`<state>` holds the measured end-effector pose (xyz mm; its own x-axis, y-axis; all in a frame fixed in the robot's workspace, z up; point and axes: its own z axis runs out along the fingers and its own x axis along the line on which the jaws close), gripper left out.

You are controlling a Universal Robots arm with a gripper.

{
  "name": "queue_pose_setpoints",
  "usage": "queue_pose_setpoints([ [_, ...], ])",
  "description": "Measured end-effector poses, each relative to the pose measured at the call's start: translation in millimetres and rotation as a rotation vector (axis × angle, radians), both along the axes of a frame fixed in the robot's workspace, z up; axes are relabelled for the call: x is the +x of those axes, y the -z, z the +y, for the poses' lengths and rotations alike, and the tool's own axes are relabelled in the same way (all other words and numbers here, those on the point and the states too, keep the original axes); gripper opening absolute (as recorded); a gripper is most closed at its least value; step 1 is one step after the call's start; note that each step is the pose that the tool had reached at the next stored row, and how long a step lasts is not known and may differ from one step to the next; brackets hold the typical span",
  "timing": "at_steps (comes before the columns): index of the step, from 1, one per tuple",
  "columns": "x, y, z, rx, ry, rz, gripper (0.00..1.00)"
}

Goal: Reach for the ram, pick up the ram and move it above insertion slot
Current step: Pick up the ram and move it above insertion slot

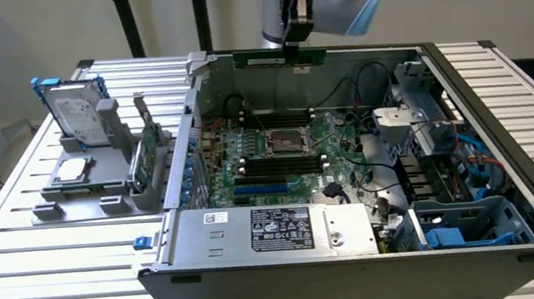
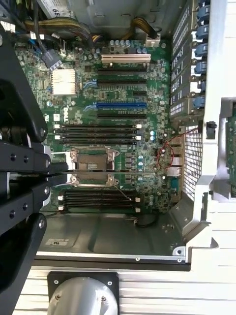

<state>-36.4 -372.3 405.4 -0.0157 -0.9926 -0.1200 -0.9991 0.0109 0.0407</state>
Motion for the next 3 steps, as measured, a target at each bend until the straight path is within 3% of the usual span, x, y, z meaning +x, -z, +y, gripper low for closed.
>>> queue_pose_setpoints([
  [3,0.0,0.0,0.0,0.0,0.0,0.0,0.13],
])
